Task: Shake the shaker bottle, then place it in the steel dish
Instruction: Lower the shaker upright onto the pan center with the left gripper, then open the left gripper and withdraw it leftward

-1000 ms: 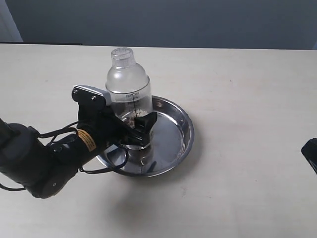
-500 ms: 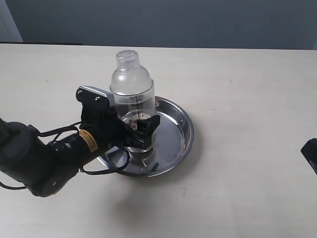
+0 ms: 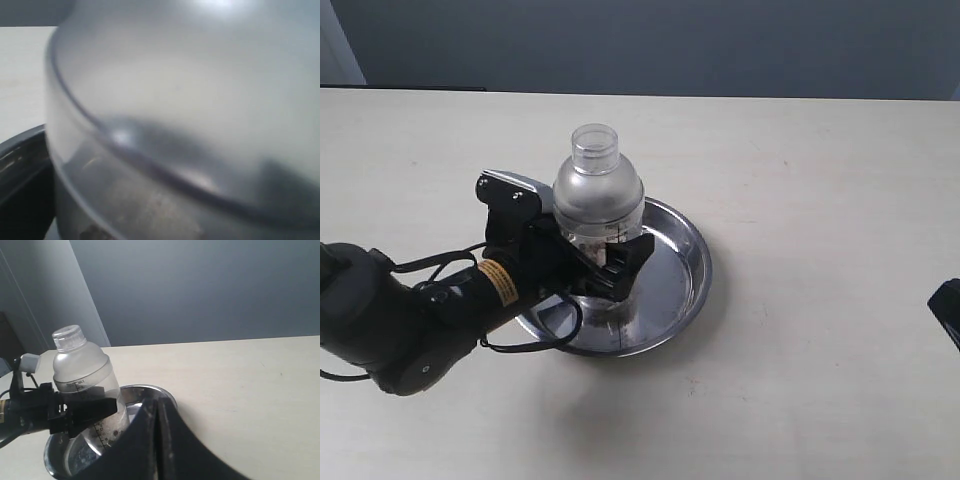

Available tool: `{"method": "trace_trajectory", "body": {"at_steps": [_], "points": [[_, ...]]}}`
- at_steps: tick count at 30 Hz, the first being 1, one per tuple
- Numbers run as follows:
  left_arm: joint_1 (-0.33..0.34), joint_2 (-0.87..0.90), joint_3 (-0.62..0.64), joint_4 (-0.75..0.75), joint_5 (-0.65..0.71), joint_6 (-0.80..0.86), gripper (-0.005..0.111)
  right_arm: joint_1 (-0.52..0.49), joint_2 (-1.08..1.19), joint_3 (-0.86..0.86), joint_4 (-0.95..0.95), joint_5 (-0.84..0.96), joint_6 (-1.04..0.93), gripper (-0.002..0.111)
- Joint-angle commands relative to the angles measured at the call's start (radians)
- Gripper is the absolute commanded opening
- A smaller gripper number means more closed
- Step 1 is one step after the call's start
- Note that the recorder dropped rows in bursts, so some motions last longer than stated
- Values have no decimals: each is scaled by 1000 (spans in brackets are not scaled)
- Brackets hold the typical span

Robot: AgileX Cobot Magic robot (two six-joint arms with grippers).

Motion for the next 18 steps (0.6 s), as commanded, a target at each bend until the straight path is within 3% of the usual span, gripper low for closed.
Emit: {"method": "trace_trajectory", "body": {"at_steps": [1,10,18], "points": [[-6,-71,46,-13,32,-13,106,-1,-4,2,3,-10,-4,-1],[-6,-216,120,94,225,-139,106,-1,-4,2,3,-6,-4,-1],[-6,-473,233,115,269,-130,106,-1,-4,2,3,-5,-4,-1]]}}
